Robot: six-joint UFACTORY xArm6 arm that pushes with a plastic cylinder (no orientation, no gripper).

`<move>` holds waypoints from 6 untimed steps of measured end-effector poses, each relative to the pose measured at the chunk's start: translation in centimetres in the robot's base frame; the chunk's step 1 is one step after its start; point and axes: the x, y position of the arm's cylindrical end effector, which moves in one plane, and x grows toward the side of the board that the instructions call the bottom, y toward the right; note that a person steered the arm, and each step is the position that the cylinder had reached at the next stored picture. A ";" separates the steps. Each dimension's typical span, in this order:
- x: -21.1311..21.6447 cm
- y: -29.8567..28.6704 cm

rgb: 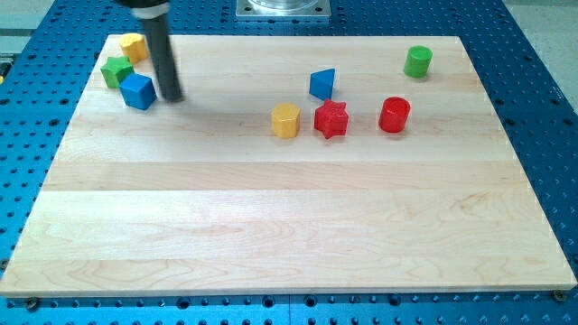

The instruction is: Point your arm right to the triangle

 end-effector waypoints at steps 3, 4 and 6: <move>5.5 -2.6; 2.7 4.0; -8.8 29.3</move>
